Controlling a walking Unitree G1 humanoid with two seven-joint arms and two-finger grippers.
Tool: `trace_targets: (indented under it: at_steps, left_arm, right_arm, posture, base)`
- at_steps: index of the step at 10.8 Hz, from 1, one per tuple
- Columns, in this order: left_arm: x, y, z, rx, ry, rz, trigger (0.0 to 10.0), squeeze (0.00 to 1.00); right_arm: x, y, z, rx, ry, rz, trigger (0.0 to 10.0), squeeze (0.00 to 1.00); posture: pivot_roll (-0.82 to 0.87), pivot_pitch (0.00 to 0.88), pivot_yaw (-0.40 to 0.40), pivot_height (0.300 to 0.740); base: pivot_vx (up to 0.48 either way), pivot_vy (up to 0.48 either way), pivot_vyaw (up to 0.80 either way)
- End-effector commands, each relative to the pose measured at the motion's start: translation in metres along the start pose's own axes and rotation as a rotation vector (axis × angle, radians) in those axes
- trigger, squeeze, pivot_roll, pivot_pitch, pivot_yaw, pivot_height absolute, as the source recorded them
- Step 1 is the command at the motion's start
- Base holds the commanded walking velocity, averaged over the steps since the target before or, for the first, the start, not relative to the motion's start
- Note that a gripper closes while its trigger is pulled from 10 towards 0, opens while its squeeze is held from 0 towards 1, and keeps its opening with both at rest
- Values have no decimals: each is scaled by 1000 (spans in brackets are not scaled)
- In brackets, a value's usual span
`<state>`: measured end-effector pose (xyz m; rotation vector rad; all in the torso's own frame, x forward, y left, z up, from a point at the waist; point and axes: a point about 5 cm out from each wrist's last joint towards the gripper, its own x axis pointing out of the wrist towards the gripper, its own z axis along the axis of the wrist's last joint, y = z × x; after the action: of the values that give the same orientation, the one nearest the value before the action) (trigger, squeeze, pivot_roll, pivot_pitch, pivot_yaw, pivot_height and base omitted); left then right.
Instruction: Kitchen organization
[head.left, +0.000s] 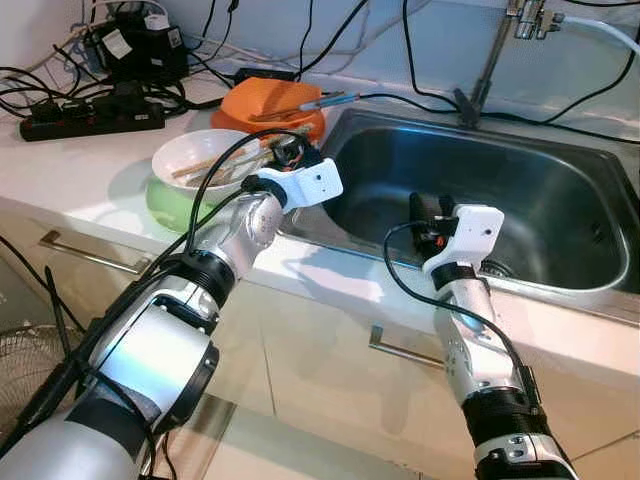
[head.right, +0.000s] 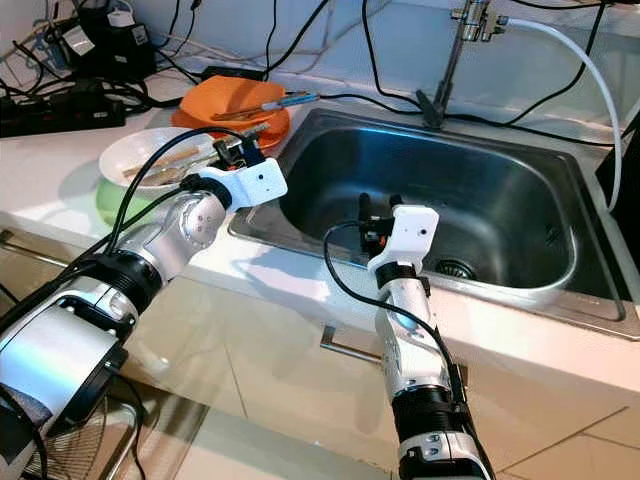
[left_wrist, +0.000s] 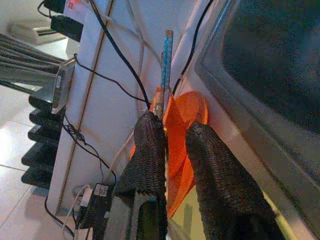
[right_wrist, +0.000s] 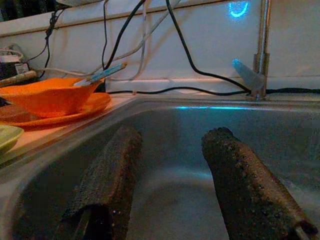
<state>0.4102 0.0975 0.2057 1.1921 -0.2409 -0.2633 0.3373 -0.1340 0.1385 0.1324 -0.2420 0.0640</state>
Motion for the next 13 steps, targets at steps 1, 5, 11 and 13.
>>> trace_targets:
  at_steps: [1,5,11,13]
  left_arm:
    - [4,8,7,10,-20,23,0,0]
    - [6,17,12,5,-44,73,0,0]
    - [6,40,32,-143,-155,176,10000,0]
    - [5,33,32,-143,-162,123,10000,0]
  right_arm:
    - [-2,-4,-3,-3,21,-19,10000,0]
    - [-2,-5,-3,-4,22,-24,10000,0]
    - [2,-4,-2,-4,22,-14,10000,0]
    - [4,-3,-2,-5,24,-8,10000,0]
  posture:
    - [139,38,5,740]
    - [140,32,2,740]
    - [155,21,-12,740]
    - [161,18,-17,740]
  base:
    - [0,0,0]
    - [0,0,0]
    - [0,0,0]
    - [0,0,0]
